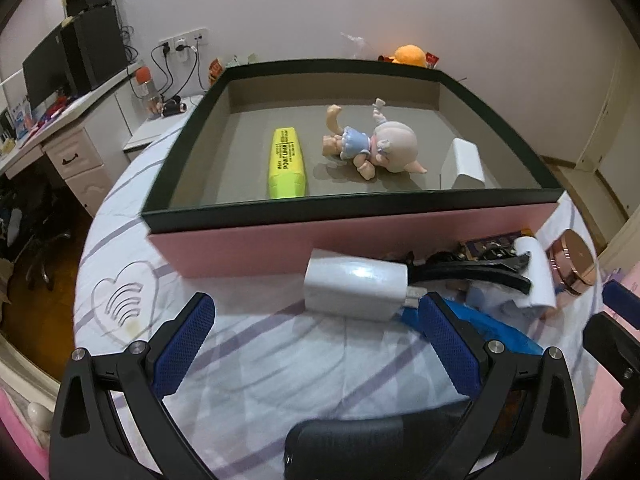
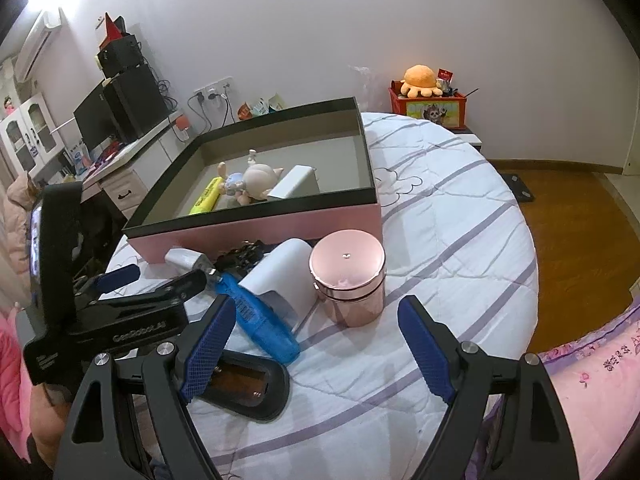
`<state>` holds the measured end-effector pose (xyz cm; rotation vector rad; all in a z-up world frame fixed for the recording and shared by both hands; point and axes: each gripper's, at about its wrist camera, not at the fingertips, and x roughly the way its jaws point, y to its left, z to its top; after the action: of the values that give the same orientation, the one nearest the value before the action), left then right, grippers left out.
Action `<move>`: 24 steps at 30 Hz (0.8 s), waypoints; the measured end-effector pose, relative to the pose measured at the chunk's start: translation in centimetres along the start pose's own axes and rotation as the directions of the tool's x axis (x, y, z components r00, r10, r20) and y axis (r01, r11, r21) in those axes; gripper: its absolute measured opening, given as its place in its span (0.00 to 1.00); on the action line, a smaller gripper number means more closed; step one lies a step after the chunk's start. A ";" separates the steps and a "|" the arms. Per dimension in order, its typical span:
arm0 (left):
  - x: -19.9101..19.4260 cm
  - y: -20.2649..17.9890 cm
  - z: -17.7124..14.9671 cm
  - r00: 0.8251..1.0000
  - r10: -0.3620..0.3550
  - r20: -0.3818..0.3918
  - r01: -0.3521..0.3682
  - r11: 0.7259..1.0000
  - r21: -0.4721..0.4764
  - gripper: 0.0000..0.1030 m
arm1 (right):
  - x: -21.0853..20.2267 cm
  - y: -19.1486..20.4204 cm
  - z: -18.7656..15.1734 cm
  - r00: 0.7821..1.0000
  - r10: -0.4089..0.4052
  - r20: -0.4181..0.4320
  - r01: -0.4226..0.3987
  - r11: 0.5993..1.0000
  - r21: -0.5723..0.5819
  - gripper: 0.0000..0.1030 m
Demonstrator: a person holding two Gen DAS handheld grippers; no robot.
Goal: Organize rigid objects
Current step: 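Grasp the white charger block beside the box with the left gripper, then carry the white charger over the box with the left gripper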
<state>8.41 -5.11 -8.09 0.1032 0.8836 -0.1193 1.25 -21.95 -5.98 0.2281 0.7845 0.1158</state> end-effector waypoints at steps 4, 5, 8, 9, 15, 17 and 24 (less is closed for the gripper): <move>1.3 -0.1 0.3 1.000 -0.015 -0.010 0.015 1.000 0.000 0.99 | 0.3 -0.4 0.1 1.000 -0.007 -0.006 0.007 1.000 0.004 0.82; 1.5 0.0 0.4 0.999 -0.033 -0.012 0.033 0.999 -0.007 0.98 | 0.4 -0.5 0.1 1.000 -0.009 -0.008 0.009 1.000 0.006 0.82; 1.6 0.5 0.5 0.995 -0.103 -0.014 0.103 0.994 -0.024 0.89 | 0.5 -0.6 0.2 1.000 -0.012 -0.011 0.012 1.000 0.008 0.82; 1.5 0.4 0.4 0.993 -0.119 -0.012 0.119 0.993 -0.021 0.83 | 0.6 -0.6 0.1 1.000 -0.013 -0.013 0.013 1.000 0.009 0.82; 0.6 -0.1 -0.1 0.987 -0.160 0.002 0.160 0.987 0.002 0.53 | 0.7 -0.3 0.1 1.000 -0.007 -0.019 0.008 1.000 0.004 0.82; 0.6 0.4 -0.2 0.982 -0.188 -0.001 0.188 0.982 -0.018 0.51 | 0.6 0.0 0.2 1.000 -0.005 -0.016 0.005 1.000 -0.006 0.82; 0.0 0.7 -0.4 0.977 -0.215 0.006 0.215 0.977 -0.017 0.51 | 0.5 0.1 0.2 1.000 -0.010 -0.014 0.010 1.000 -0.004 0.82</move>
<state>8.21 -4.31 -8.33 -0.0093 0.8901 -0.3133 1.74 -21.77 -6.12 0.2198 0.7995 0.1098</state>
